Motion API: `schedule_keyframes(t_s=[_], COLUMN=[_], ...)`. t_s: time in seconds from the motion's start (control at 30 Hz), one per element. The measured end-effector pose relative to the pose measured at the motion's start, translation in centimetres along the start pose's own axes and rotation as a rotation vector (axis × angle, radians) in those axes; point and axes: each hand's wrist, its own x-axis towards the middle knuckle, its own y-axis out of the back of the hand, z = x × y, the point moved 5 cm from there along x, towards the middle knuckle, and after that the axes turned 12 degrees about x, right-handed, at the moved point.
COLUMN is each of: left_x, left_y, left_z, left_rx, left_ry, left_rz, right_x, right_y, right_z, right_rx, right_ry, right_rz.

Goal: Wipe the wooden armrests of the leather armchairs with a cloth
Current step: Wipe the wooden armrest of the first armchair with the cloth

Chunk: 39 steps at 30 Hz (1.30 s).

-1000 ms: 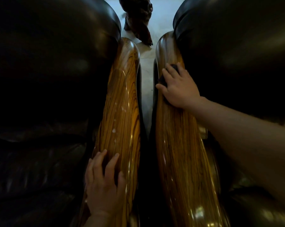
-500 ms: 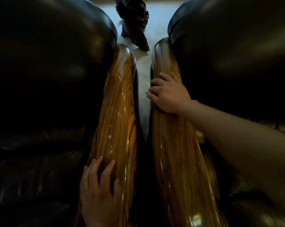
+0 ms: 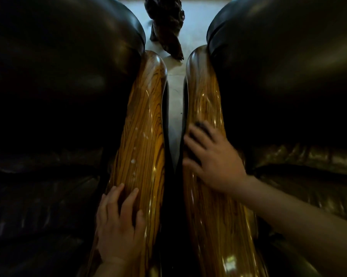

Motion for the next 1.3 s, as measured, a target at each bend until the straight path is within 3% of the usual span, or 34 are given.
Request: schedule_keyframes(t_s=[0.1,0.13,0.23,0.3,0.5,0.63,0.73,0.87,0.93,1.17,1.3], left_x=[0.0,0.0,0.0,0.1,0.0,-0.1,-0.3,-0.4,-0.4,-0.5,-0.5], left_y=[-0.1,0.0,0.3,0.4,0.4,0.4,0.5,0.7,0.7,0.5,0.4], left_z=[0.1,0.1,0.2,0.3,0.3,0.3,0.4,0.5,0.5,0.3,0.0], left_rx=[0.009,0.016,0.005,0.001,0.005,-0.002,-0.030,-0.043,-0.049,-0.062,-0.082], left_ry=[-0.016,-0.021,-0.022,-0.014,0.000,-0.026,-0.032,-0.028,-0.033,-0.060,-0.064], left_rz=[0.003,0.004,0.002,-0.007,-0.036,-0.024,-0.015,-0.017,-0.013,0.006,0.009], right_x=[-3.5,-2.4,2.7,3.7,-11.5,-20.3,-17.9,-10.3,-9.0,-22.6,-23.2], right_y=[-0.3,0.1,1.5,1.2,-3.8,-5.6,-3.9,-0.8,-0.8,-6.6,-6.4], right_z=[0.8,1.7,3.5,2.6,-5.0,-5.7,-3.7,-0.6,-0.7,-7.1,-6.7], right_rx=[-0.045,-0.048,0.014,0.003,-0.031,-0.061,-0.014,0.044,0.023,-0.051,0.011], right_ry=[0.225,0.185,-0.190,-0.270,0.172,0.268,0.092,-0.388,-0.459,-0.072,-0.060], right_rz=[-0.115,-0.102,0.009,0.054,-0.024,-0.072,-0.016,0.148,0.166,0.048,0.054])
